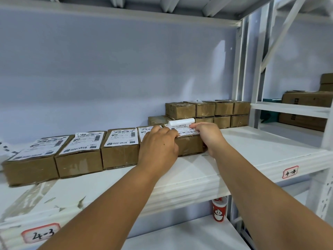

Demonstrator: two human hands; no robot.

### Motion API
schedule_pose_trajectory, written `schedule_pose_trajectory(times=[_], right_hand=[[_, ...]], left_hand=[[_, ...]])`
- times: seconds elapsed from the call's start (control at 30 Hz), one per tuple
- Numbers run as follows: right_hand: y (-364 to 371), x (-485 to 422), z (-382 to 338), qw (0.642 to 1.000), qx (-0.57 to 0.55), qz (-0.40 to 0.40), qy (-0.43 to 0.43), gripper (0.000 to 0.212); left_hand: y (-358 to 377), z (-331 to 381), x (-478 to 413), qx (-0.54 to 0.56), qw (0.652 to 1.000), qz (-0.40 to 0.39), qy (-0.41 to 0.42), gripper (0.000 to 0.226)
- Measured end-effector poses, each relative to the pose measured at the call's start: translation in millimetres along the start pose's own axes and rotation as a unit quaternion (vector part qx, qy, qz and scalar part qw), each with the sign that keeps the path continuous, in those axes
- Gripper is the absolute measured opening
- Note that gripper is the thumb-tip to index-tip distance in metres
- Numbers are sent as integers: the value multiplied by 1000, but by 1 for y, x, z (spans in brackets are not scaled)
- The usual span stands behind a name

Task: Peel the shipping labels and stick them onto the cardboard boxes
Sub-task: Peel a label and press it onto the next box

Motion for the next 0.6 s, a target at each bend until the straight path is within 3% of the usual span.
schedule_pose_trajectory(times=[0.2,0.33,0.6], right_hand=[[-6,-4,5,999,-1,33,16,19],[-2,-2,6,997,-57,-15,50,25],[6,-18,14,993,-36,-70,90,33]], left_hand=[[1,5,1,2,999,-45,-4,23],[0,8,2,-11,999,-50,-4,20],[0,10,0,-16,998,-55,-2,20]])
Point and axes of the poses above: each hand's wrist, its own x-axis away from the middle knuckle, its own y-axis out of the palm, z = x × y, the point moved 7 cm from there along -x, towards the middle knuckle, and after that the axes turned 7 degrees about -z, right-handed, at the moved point
